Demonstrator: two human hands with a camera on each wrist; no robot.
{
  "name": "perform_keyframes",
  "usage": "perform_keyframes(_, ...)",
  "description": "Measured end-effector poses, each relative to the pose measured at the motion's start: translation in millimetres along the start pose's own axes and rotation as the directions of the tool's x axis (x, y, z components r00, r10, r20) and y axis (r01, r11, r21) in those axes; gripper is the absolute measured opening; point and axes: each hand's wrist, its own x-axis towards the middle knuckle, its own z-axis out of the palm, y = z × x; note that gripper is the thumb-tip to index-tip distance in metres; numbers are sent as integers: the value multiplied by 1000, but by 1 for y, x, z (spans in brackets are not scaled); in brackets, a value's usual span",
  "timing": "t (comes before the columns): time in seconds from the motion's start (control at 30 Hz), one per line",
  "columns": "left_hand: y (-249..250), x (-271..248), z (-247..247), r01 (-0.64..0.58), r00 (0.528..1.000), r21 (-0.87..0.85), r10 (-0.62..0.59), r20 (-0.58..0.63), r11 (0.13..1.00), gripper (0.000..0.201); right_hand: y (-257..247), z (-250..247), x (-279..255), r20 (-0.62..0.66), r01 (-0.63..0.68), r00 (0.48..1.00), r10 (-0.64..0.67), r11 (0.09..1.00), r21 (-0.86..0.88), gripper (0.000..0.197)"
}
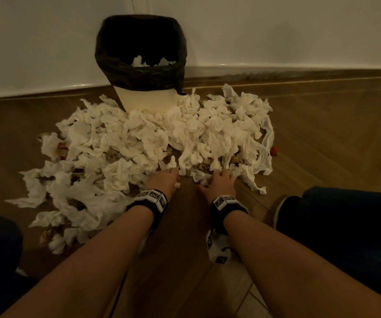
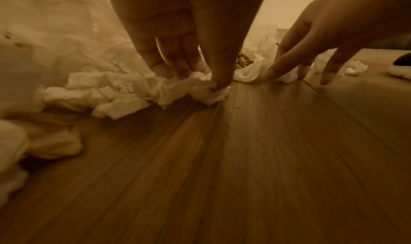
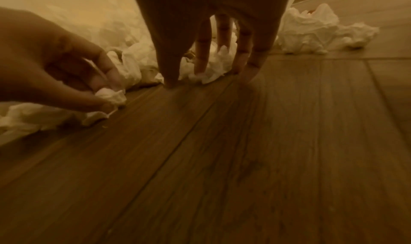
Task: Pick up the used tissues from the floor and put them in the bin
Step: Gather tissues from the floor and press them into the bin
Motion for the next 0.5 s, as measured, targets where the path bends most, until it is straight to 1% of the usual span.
perform_keyframes(0.03,0,-1,2,0,999,-6,0,-38,1000,29,1,1,2,-9,-7,1000,7,1000,18,64)
perform_keyframes(0.1,0,1,2,-16,995,-53,11,-98,998,36,1,0,6,-30,-23,999,25,998,53,49)
perform_keyframes(0.17,1,3,-3,-38,991,-204,10,-135,978,35,2,-2,10,-51,-17,998,22,996,83,32)
perform_keyframes(0.2,2,4,-8,-41,987,-297,-7,-159,954,34,2,-3,12,-63,-27,997,36,990,138,25)
perform_keyframes(0.23,3,6,-13,-36,981,-384,-41,-189,923,33,2,-5,13,-77,-47,995,67,973,227,21)
perform_keyframes(0.27,4,7,-18,-17,972,-458,-93,-215,889,33,3,-8,14,-84,-70,991,104,939,337,21)
perform_keyframes(0.3,3,8,-24,18,962,-522,-157,-224,853,34,4,-9,15,-70,-99,987,145,887,451,24)
perform_keyframes(0.33,1,9,-29,61,953,-587,-222,-207,808,35,4,-10,16,-18,-140,984,176,834,533,30)
perform_keyframes(0.37,0,10,-33,98,946,-664,-276,-168,741,36,5,-13,16,44,-187,979,201,780,597,36)
perform_keyframes(0.4,-2,12,-37,121,942,-756,-314,-116,643,35,6,-13,18,110,-241,969,222,740,628,40)
perform_keyframes(0.43,-4,13,-40,127,939,-848,-338,-64,514,34,7,-15,18,165,-296,954,252,676,675,43)
perform_keyframes(0.5,-5,14,-46,119,932,-961,-363,21,250,31,10,-21,19,257,-356,934,247,591,724,42)
